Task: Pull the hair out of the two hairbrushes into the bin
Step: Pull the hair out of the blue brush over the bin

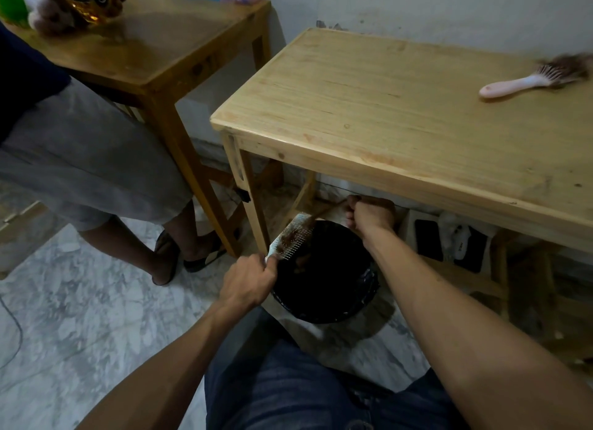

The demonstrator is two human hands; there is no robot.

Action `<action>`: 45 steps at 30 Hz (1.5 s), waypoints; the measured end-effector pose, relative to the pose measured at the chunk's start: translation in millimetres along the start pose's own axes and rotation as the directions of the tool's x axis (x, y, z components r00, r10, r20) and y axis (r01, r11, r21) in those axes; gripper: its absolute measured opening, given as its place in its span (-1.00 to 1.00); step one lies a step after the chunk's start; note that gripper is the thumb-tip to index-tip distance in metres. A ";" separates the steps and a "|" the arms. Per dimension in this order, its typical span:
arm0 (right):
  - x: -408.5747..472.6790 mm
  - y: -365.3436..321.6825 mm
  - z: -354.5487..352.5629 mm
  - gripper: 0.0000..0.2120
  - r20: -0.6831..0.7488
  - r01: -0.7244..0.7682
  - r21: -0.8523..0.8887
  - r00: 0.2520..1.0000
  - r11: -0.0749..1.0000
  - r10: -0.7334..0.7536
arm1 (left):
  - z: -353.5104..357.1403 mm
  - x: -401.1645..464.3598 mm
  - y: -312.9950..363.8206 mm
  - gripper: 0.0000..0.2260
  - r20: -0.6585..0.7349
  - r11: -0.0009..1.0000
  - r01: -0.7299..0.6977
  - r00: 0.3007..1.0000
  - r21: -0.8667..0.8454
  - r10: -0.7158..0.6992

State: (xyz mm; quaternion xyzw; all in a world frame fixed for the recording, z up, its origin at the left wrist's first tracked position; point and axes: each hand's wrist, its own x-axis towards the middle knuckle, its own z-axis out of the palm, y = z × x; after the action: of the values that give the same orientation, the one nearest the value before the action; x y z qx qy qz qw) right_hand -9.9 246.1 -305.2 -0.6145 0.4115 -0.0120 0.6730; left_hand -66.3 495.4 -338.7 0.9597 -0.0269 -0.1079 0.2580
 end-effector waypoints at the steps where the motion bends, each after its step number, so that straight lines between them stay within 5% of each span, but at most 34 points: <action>1: 1.0 0.3 -2.1 -0.84 -0.014 -0.020 0.028 1.000 0.999 0.020 | 0.7 -0.8 0.2 -0.55 0.000 1.000 0.010 1.000 0.011 -0.010; 4: 9.1 4.0 -9.2 -0.78 -0.017 -0.059 -0.014 0.998 0.998 0.059 | -0.9 -2.9 0.8 -0.57 0.004 0.998 0.032 0.999 0.052 -0.032; 7: 2.7 8.4 -18.0 -0.78 0.161 -0.067 -0.270 0.980 0.960 0.114 | -3.7 -3.4 3.1 -0.59 0.001 0.998 0.028 1.000 0.061 -0.028; 10: -11.9 11.4 -15.4 -0.78 0.307 0.059 -0.482 0.946 0.874 0.106 | -5.8 -3.0 9.2 -0.58 -0.023 0.997 -0.008 1.000 0.076 0.010; 14: -27.6 8.9 -3.5 -0.29 0.469 0.336 -0.616 0.883 0.713 -0.011 | -8.9 -4.8 21.5 -0.61 -0.026 0.992 -0.086 0.996 0.097 0.089; 17: -29.3 12.4 1.8 -0.26 0.508 0.501 -0.631 0.844 0.593 -0.173 | -10.5 -3.9 26.0 -0.64 -0.053 0.984 -0.107 0.992 0.141 0.115; 20: -23.7 18.1 2.0 -0.49 0.449 0.516 -0.551 0.846 0.656 -0.289 | -11.5 -2.6 23.3 -0.59 -0.088 0.981 -0.070 0.992 0.183 0.087; 24: -23.2 16.0 -2.8 -0.65 0.473 0.404 -0.400 0.860 0.822 -0.193 | -10.7 -1.5 19.4 -0.59 -0.081 0.972 -0.084 0.991 0.218 0.104; 28: -22.4 15.5 -1.9 -0.76 0.438 0.370 -0.401 0.881 0.838 -0.179 | -8.5 -2.8 22.1 -0.61 -0.051 0.971 -0.131 0.988 0.198 0.144; 33: -6.6 12.6 -12.5 -0.87 0.183 0.249 -0.333 0.963 0.909 -0.197 | -11.3 1.5 9.2 -0.61 -0.083 0.982 -0.032 0.995 0.185 0.048; 36: 6.6 14.4 -23.1 -0.85 0.138 0.213 -0.365 0.975 0.906 -0.174 | -14.9 5.7 -3.9 -0.57 -0.076 0.987 0.010 0.997 0.162 0.003; 39: 4.7 19.4 -22.5 -0.82 0.274 0.209 -0.429 0.957 0.879 -0.094 | -15.4 6.0 -4.2 -0.56 -0.066 0.990 -0.015 0.998 0.138 0.024; 45: -9.9 29.6 1.1 -0.33 0.498 0.313 -0.415 0.864 0.854 -0.074 | -12.5 3.1 14.7 -0.60 -0.069 0.982 -0.113 0.990 0.153 0.125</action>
State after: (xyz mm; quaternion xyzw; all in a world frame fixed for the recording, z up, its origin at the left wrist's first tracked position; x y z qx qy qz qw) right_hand -30.4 259.4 -324.8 -0.7865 0.1621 0.1686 0.5716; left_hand -60.5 488.5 -321.4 0.9764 -0.0821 -0.0522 0.1927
